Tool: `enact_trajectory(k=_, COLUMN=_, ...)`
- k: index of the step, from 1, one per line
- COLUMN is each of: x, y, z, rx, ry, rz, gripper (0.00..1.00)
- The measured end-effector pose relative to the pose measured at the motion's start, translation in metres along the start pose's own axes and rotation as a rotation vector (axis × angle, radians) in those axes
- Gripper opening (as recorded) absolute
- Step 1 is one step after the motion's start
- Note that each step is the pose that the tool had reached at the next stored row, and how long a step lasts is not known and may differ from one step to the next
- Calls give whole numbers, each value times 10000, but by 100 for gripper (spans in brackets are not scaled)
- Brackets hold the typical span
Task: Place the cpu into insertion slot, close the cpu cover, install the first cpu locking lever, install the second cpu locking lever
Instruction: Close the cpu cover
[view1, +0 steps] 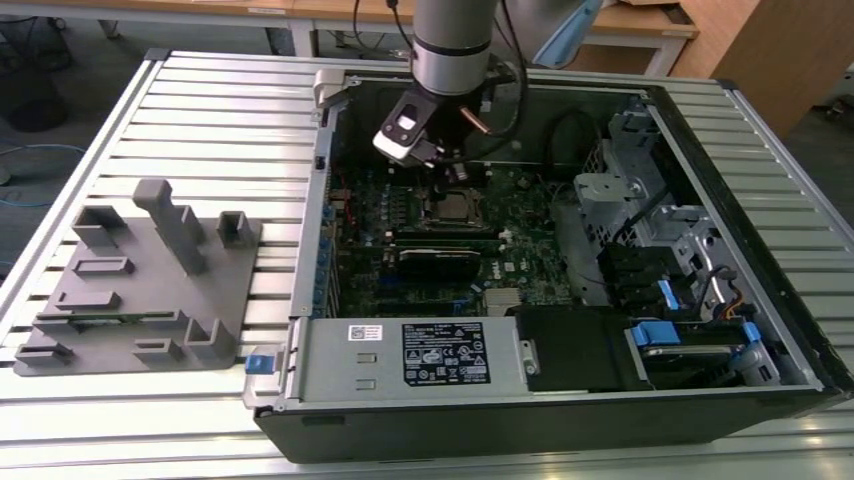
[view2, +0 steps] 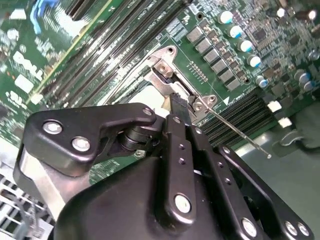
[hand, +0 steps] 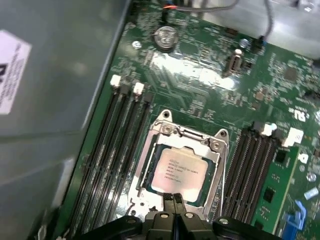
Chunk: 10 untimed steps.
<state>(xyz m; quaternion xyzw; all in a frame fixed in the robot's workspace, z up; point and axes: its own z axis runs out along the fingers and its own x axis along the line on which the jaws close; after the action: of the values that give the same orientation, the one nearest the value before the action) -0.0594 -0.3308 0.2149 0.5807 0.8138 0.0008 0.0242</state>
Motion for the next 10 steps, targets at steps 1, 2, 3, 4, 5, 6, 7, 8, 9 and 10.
enact_trajectory(k=1, x=0, y=0, z=1, rx=-8, ry=5, rz=-179, gripper=10)
enact_trajectory(k=2, x=0, y=0, z=1, rx=-14, ry=10, rz=-360, gripper=10)
enact_trajectory(k=3, x=0, y=0, z=2, rx=-21, ry=16, rz=-539, gripper=10)
enact_trajectory(k=4, x=0, y=0, z=2, rx=-28, ry=21, rz=-719, gripper=10)
enact_trajectory(k=5, x=0, y=0, z=3, rx=-36, ry=27, rz=-914, gripper=10)
enact_trajectory(k=6, x=0, y=0, z=4, rx=-43, ry=32, rz=-1094, gripper=10)
enact_trajectory(k=7, x=0, y=0, z=4, rx=-51, ry=37, rz=-1273, gripper=10)
enact_trajectory(k=8, x=0, y=0, z=5, rx=-59, ry=41, rz=-1453, gripper=10)
enact_trajectory(k=9, x=0, y=0, z=5, rx=-63, ry=44, rz=-1557, gripper=10)
enact_trajectory(k=10, x=0, y=0, z=5, rx=-63, ry=44, rz=-1563, gripper=10)
